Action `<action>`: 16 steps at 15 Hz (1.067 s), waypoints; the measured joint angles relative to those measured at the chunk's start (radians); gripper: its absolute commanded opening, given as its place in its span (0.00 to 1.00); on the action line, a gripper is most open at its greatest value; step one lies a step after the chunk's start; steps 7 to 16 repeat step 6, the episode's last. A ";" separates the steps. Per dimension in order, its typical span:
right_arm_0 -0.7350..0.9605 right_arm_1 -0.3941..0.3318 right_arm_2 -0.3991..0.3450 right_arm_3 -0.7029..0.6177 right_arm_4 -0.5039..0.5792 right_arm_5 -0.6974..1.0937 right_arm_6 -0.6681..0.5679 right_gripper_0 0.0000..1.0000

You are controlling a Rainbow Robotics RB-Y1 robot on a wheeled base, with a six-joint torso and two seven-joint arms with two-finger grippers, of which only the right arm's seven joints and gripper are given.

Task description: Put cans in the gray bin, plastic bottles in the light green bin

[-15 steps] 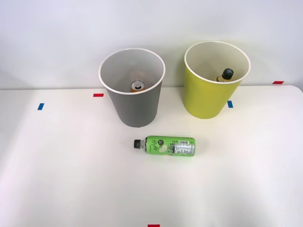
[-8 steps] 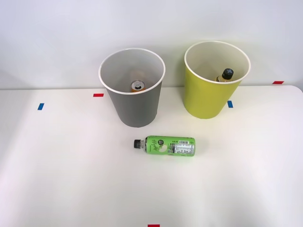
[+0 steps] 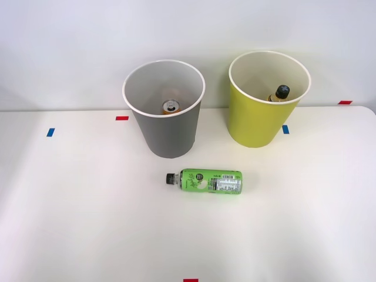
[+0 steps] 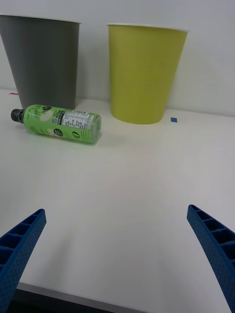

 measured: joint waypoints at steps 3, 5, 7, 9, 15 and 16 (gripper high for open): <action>0.000 0.000 0.000 0.000 0.000 0.000 0.000 1.00; 0.000 0.000 0.000 0.000 0.000 0.000 0.000 1.00; 0.000 0.000 0.000 0.000 0.000 0.000 0.000 1.00; 0.000 0.000 0.000 0.000 0.000 0.000 0.000 1.00; 0.000 0.000 0.000 0.000 0.000 0.000 0.000 1.00; 0.000 0.000 0.000 0.000 0.000 0.000 0.000 1.00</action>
